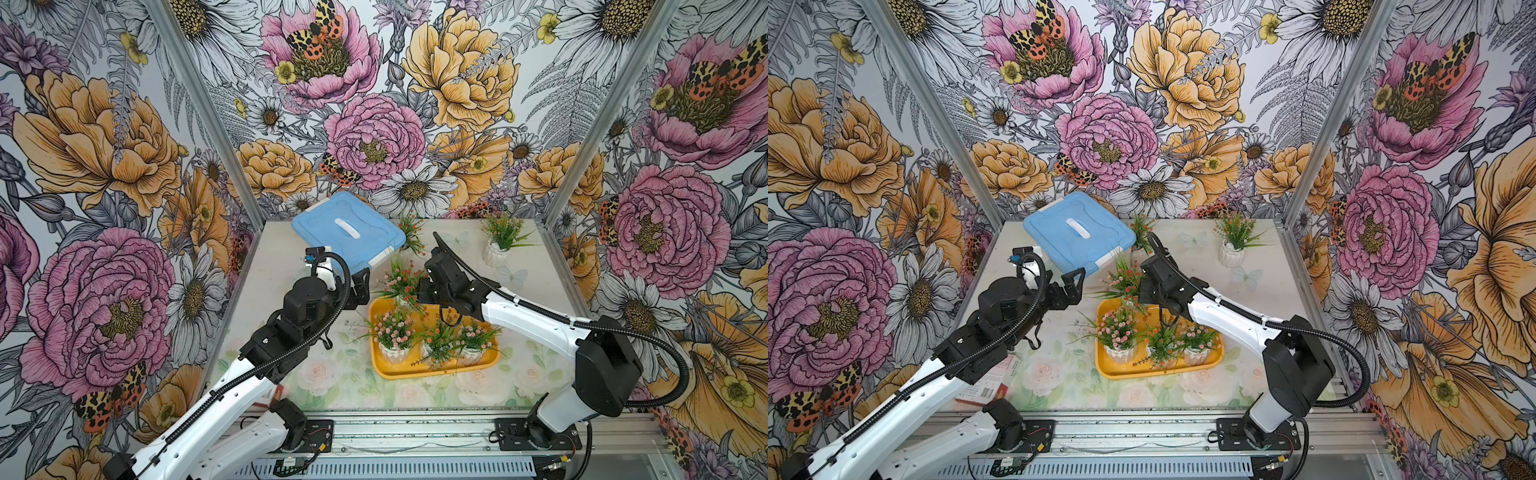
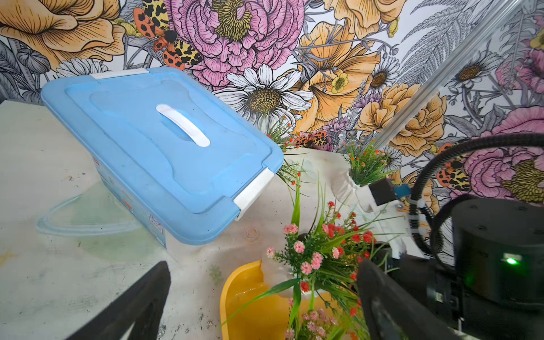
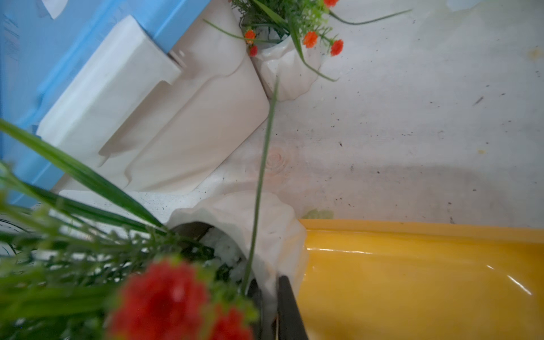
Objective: Put the potted gypsophila into the storage box
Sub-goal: Place the baby's breath potted plant at the storage box.
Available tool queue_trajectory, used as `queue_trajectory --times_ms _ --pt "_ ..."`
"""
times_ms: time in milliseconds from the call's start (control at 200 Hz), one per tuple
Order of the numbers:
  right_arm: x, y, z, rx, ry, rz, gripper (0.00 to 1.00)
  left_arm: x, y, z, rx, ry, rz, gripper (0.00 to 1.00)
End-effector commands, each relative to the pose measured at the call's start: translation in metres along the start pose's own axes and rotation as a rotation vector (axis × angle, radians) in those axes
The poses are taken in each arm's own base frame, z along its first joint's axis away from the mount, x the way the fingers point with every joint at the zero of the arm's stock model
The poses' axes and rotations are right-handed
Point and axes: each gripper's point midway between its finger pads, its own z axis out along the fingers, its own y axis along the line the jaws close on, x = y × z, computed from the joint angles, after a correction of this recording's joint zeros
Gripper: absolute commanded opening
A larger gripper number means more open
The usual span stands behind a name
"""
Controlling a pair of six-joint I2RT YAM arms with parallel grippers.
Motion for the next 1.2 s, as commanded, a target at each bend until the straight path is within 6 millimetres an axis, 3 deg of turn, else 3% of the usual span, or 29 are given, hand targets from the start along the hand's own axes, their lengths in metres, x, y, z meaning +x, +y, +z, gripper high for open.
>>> queue_trajectory --times_ms 0,320,425,635,810,985,1195 --pt "0.02 0.022 0.012 -0.074 0.057 -0.012 0.0 0.005 0.008 -0.009 -0.016 0.0 -0.024 0.99" --pt "0.015 0.011 -0.028 -0.066 -0.039 0.004 0.0 0.014 0.012 -0.01 -0.02 0.017 -0.036 0.99" --pt "0.022 0.005 -0.032 -0.063 -0.036 0.019 0.0 0.016 0.011 -0.007 -0.023 0.028 -0.032 0.99" --pt "0.034 -0.001 -0.028 -0.056 -0.003 0.04 0.0 0.018 0.009 -0.004 -0.022 0.037 -0.027 0.99" --pt "0.041 -0.001 -0.009 -0.042 0.047 0.018 0.0 0.019 0.008 -0.003 -0.017 0.037 -0.033 0.99" --pt "0.036 0.015 0.017 -0.05 0.085 -0.019 0.0 0.019 0.008 -0.006 -0.021 0.027 -0.044 0.99" --pt "0.029 0.032 0.035 -0.086 0.095 -0.04 0.0 0.018 0.015 -0.017 -0.027 -0.001 -0.06 0.99"
